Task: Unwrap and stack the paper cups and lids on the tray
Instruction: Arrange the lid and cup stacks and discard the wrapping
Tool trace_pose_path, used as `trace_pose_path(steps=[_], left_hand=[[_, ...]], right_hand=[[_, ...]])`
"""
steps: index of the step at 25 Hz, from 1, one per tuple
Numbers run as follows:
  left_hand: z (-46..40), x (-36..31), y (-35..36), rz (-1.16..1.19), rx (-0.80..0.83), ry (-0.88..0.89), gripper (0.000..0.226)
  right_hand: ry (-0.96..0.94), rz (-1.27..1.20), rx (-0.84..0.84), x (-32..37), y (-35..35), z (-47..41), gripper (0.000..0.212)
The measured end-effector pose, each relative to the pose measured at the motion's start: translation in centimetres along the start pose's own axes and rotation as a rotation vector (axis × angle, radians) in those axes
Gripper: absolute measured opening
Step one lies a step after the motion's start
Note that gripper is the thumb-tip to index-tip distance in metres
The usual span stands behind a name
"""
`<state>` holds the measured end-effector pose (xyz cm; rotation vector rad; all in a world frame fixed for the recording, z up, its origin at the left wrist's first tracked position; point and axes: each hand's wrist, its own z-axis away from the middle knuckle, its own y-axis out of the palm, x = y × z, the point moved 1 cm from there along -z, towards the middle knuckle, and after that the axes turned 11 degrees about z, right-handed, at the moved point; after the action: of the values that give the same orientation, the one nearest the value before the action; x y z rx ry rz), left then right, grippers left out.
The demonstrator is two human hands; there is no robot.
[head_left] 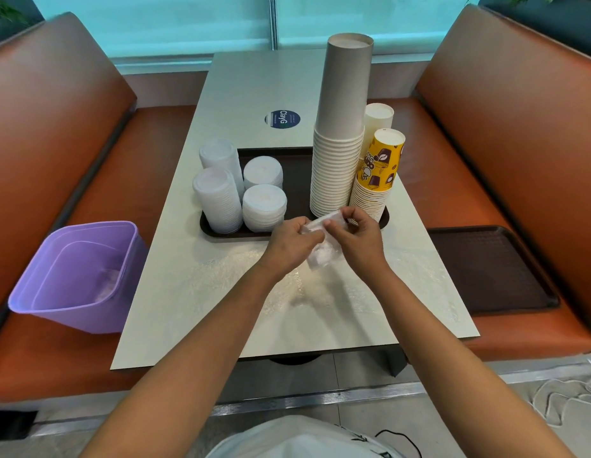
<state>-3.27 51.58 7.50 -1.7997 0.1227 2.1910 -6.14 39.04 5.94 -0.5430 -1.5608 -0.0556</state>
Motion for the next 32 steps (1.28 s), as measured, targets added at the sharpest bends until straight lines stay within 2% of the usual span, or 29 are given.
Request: trace_pose_path(steps=[3, 5, 9, 11, 14, 17, 20, 23, 25, 28, 32], left_hand=[[-0.1, 0.1, 0.3, 0.075, 0.005, -0.015, 0.020], [-0.1, 0.2, 0.1, 0.141, 0.018, -0.016, 0.024], [-0.3, 0.4, -0.4, 0.104, 0.101, 0.039, 0.019], [-0.6, 0.3, -0.9, -0.005, 0.127, 0.057, 0.014], [-1.1, 0.3, -1.4, -0.151, 0.093, 0.061, 0.027], [-1.1, 0.1, -0.9, 0.029, 0.104, 0.010, 0.022], [-1.1, -0.1, -0.7, 0.228, 0.101, -0.017, 0.023], [-1.1, -0.2, -0.5, 0.390, 0.051, -0.023, 0.030], [-0.6, -0.2, 0.0, 0.516, 0.096, -0.016, 0.027], [0.0, 0.0, 0.5, 0.483, 0.181, -0.085, 0.026], [-0.2, 0.5, 0.8, 0.337, 0.122, -0.056, 0.032]], right_hand=[[-0.007, -0.022, -0.056, -0.4, 0.5, 0.3, 0.011], [0.008, -0.024, -0.033, -0.5, 0.6, 0.3, 0.014], [0.081, 0.085, 0.246, -0.1, 0.2, -0.1, 0.012], [0.062, 0.116, 0.185, -0.2, 0.0, -0.2, 0.007], [0.003, 0.106, 0.018, 0.0, 0.0, -0.2, 0.006], [-0.021, -0.002, -0.009, -0.1, 0.0, -0.1, 0.020], [-0.048, -0.105, 0.084, -0.4, -0.7, -0.1, 0.027], [-0.063, -0.082, 0.125, -0.5, -1.1, -0.3, 0.031], [-0.067, -0.058, 0.107, -0.4, -1.0, -0.5, 0.038], [-0.053, -0.030, 0.057, -0.3, -1.0, -0.6, 0.043], [-0.049, 0.052, 0.110, -0.5, -1.5, -0.3, 0.024]])
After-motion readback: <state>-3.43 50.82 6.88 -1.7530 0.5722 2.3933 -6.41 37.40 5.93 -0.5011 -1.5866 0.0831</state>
